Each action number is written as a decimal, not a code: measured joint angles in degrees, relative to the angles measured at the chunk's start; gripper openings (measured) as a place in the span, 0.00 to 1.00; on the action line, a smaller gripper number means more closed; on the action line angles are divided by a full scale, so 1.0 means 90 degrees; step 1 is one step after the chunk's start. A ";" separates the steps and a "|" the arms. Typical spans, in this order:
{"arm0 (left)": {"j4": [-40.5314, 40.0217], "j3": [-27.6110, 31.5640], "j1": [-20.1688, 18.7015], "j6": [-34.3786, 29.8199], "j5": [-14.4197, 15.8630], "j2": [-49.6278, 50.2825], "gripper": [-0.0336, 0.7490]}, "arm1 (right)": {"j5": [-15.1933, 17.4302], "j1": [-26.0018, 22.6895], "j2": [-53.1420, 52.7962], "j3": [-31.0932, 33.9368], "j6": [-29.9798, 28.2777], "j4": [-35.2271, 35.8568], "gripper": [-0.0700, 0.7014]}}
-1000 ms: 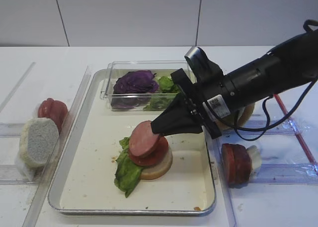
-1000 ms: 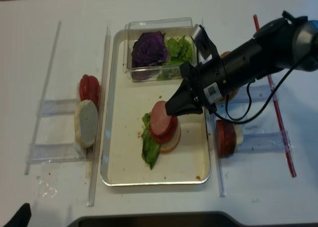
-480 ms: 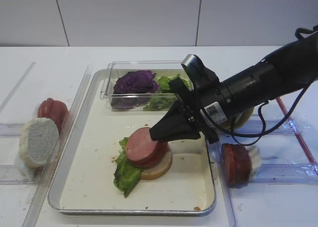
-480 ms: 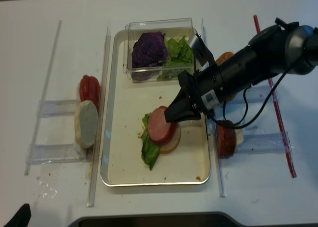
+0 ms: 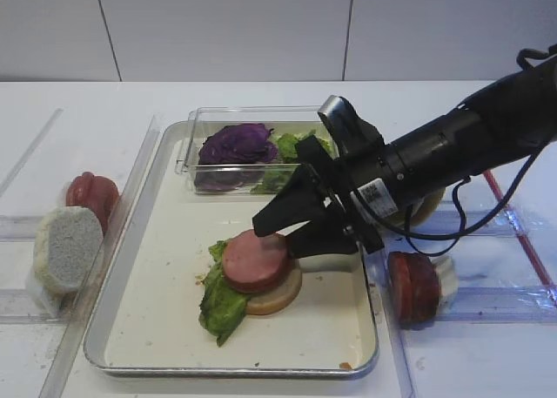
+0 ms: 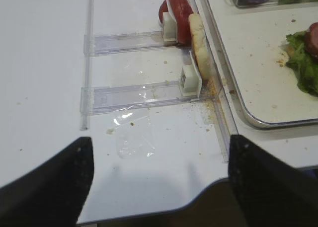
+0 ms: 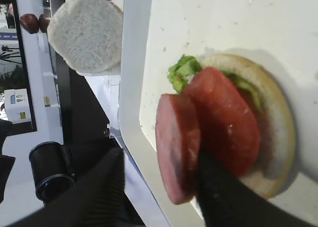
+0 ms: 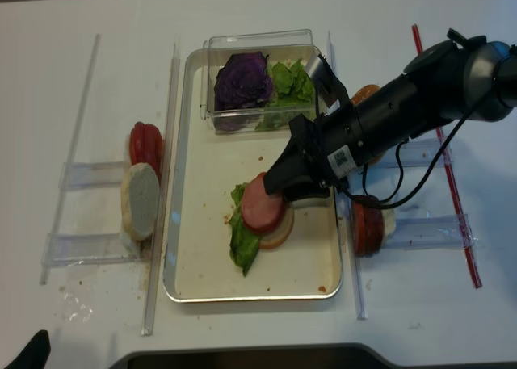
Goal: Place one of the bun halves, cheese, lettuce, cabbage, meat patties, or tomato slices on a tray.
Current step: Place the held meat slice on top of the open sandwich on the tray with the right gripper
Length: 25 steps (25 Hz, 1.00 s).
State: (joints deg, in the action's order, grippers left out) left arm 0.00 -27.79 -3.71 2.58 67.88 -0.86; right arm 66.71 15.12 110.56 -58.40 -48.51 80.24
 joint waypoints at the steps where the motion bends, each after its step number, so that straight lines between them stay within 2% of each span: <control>1: 0.0000 0.0000 0.0000 0.0000 0.0000 0.0000 0.70 | 0.0000 0.0000 0.0000 0.0000 0.0039 0.0000 0.64; 3: 0.0000 0.0000 0.0000 0.0000 0.0000 0.0000 0.70 | 0.0000 0.0000 0.0000 0.0000 0.0094 0.0000 0.71; 6: 0.0000 0.0000 0.0000 0.0000 0.0000 0.0000 0.70 | 0.0000 0.0000 0.0000 0.0000 0.0166 0.0000 0.75; 15: 0.0000 0.0000 0.0000 0.0000 0.0000 0.0000 0.70 | -0.0012 0.0000 -0.0069 0.0000 0.0365 -0.0092 0.75; 25: 0.0000 0.0000 0.0000 0.0000 0.0000 0.0000 0.70 | 0.0000 0.0000 -0.0633 -0.0277 0.0848 -0.1040 0.74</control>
State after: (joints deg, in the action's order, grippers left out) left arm 0.00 -27.79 -3.71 2.58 67.88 -0.86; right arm 66.71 15.12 104.86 -60.89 -40.88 70.88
